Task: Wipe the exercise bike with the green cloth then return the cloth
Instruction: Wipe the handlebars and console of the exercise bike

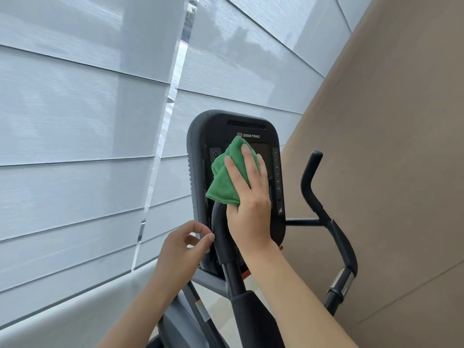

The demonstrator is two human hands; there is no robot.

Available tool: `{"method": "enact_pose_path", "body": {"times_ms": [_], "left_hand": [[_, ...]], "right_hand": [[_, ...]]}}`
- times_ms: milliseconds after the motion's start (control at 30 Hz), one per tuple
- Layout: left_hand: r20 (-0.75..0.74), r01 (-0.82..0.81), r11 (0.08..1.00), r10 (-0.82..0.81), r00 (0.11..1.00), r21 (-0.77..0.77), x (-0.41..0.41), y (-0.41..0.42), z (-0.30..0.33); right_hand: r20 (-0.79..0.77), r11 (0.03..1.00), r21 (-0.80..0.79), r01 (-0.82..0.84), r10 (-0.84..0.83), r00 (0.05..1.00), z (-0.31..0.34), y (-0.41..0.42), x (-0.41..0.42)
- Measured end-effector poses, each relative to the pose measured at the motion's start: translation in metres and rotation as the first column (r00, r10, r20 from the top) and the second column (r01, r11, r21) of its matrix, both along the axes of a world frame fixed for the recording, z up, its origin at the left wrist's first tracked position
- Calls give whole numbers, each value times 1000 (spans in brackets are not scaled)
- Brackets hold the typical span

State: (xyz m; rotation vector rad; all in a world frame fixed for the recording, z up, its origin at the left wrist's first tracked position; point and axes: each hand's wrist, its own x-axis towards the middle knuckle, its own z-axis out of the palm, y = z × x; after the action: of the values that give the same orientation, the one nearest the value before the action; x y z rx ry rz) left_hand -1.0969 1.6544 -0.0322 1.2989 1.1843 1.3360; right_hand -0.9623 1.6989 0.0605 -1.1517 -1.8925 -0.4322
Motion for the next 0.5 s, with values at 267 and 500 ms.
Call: {"method": "enact_pose_path", "body": {"times_ms": [267,500], "left_hand": [[-21,0,1000,1,1000,21,-21,0,-2],[-15,-4,1000,4,1000,23,-25,-1,0]], "right_hand": [[99,998,19,56,-58,993,-2,-25,9],[117,990,-130,62,-47,992,7,-37,3]]}}
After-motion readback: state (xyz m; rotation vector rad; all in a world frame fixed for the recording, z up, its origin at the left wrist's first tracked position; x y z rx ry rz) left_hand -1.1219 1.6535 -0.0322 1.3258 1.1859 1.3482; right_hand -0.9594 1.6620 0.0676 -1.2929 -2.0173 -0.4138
